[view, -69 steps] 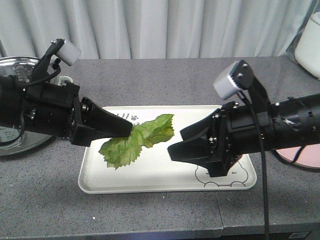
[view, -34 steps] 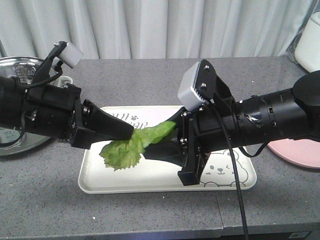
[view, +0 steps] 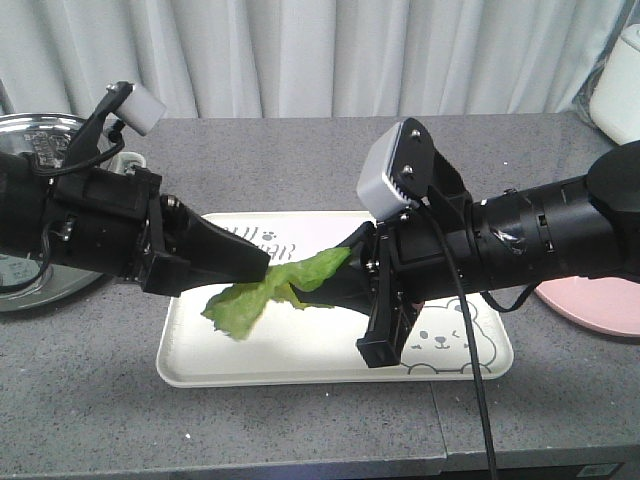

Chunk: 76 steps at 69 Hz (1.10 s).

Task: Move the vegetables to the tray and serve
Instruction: 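Grasp the lettuce with the right gripper and release the left gripper, then carry the lettuce with the right gripper and drop it onto the pink plate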

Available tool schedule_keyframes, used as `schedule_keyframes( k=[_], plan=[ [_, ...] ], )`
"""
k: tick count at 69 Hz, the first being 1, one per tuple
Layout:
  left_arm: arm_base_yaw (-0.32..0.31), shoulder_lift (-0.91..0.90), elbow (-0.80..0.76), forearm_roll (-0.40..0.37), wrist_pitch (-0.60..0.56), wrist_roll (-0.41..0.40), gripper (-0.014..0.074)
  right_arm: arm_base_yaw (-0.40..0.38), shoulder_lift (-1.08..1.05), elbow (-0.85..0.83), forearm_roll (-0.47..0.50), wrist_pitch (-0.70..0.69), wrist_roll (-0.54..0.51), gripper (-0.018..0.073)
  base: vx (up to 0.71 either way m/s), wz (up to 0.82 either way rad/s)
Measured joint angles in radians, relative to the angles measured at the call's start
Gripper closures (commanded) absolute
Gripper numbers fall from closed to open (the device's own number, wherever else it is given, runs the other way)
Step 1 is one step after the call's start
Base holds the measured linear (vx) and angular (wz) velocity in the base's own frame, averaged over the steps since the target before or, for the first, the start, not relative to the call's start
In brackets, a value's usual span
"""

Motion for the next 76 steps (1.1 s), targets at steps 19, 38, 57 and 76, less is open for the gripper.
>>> schedule_keyframes(
  k=[19, 38, 57, 76],
  plan=[
    [0.0, -0.021, 0.0, 0.005, -0.069, 0.0, 0.007, -0.095, -0.112, 0.0, -0.285, -0.04, 0.357, 0.0564, 0.0, 0.0],
    [0.0, -0.021, 0.0, 0.019, -0.073, 0.0, 0.0077, -0.469, -0.199, 0.0, -0.58, -0.004, 0.788, 0.0564, 0.0, 0.0],
    [0.0, -0.021, 0.0, 0.021, -0.073, 0.0, 0.0077, -0.753, -0.199, 0.0, -0.551, 0.032, 0.832, 0.0562, 0.0, 0.0],
    [0.0, -0.021, 0.0, 0.022, -0.073, 0.0, 0.0077, -0.874, -0.092, 0.0, -0.357, 0.106, 0.759, 0.0561, 0.0, 0.0]
  ],
)
